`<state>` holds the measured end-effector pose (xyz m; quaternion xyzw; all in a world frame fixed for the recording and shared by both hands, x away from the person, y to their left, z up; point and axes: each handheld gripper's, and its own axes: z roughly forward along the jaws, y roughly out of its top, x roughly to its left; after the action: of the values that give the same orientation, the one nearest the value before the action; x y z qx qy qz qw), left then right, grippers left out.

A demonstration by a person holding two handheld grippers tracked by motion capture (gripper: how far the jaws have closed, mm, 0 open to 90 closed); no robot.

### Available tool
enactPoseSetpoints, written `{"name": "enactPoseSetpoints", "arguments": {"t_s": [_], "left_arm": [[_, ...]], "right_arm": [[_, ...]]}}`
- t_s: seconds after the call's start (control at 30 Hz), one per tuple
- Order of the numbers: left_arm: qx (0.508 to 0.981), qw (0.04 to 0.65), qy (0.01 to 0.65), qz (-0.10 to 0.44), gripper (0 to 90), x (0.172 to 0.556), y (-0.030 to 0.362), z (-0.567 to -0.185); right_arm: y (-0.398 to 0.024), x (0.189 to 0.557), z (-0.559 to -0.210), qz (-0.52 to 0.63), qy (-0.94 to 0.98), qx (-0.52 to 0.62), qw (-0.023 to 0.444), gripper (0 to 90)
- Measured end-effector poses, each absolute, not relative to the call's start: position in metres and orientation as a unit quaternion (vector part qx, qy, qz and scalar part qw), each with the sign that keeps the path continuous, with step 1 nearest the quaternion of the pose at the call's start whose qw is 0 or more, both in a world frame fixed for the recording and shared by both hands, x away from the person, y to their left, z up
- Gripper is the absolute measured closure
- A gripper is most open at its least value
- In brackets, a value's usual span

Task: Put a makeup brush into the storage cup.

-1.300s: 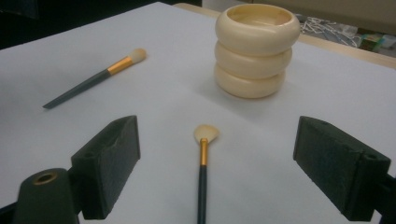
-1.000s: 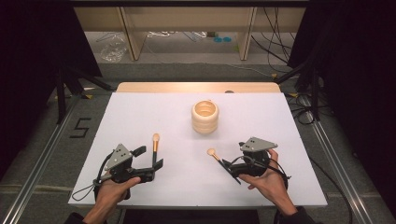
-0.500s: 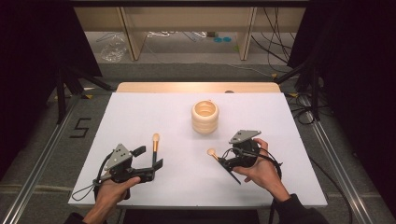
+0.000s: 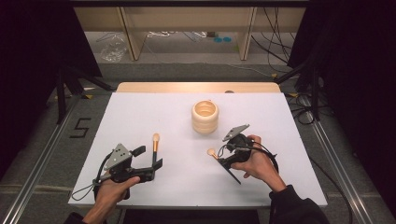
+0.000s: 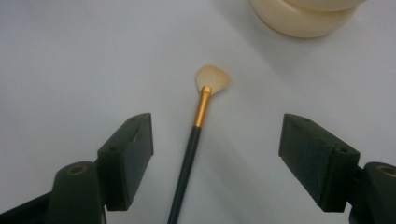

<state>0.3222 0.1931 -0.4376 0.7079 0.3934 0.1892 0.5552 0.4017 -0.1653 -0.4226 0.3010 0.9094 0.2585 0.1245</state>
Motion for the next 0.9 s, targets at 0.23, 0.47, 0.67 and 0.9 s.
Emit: {"name": "enactPoseSetpoints", "arguments": {"t_s": [0.23, 0.47, 0.67, 0.9], "left_arm": [[0.709, 0.554, 0.394, 0.189, 15.9, 0.323, 0.193, -0.438], [0.707, 0.558, 0.391, 0.187, 15.9, 0.323, 0.193, -0.438], [0.708, 0.556, 0.394, 0.187, 15.9, 0.323, 0.193, -0.438], [0.707, 0.556, 0.395, 0.186, 15.9, 0.323, 0.194, -0.438]], "right_arm": [[-0.156, 0.411, -0.426, 0.224, 0.925, 0.289, 0.103, 34.0], [-0.147, 0.42, -0.429, 0.187, 0.937, 0.281, 0.089, 41.2], [-0.141, 0.426, -0.439, 0.157, 0.947, 0.274, 0.063, 47.4], [-0.14, 0.43, -0.444, 0.14, 0.951, 0.273, 0.047, 56.5]]}}
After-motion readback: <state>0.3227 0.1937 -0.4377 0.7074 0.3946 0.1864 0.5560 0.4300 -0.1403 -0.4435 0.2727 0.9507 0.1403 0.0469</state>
